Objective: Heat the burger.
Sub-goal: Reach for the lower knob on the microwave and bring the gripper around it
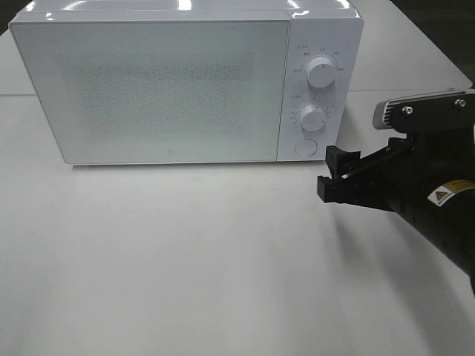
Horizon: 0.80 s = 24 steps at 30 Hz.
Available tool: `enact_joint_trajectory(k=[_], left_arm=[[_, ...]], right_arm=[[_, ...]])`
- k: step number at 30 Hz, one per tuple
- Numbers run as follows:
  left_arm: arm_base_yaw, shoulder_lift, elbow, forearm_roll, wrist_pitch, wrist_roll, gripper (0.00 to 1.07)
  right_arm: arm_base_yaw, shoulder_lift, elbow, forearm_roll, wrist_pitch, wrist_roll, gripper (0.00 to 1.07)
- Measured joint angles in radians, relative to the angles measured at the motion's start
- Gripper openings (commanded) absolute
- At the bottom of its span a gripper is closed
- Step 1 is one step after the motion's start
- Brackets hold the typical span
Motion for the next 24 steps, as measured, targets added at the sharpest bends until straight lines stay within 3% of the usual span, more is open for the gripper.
enact_joint_trajectory(k=[2,5,13,24], left_arm=[[0.0,0.0,0.0,0.0,0.0,0.0,1.0],[0.0,0.0,0.0,0.0,0.0,0.0,1.0],[0.0,0.0,0.0,0.0,0.0,0.0,1.0],[0.0,0.0,0.0,0.0,0.0,0.0,1.0]], right_arm=[[0.082,0.065,-0.009,0.079,-0.079,0.0,0.75],[0.118,0.108,-0.038,0.132,-0.095,0.0,0.75],[0.146,0.179,-0.11,0.163,-0.113,0.0,0.75],[0.148,0.193,-0.117,0.169,-0.118,0.007,0.75]])
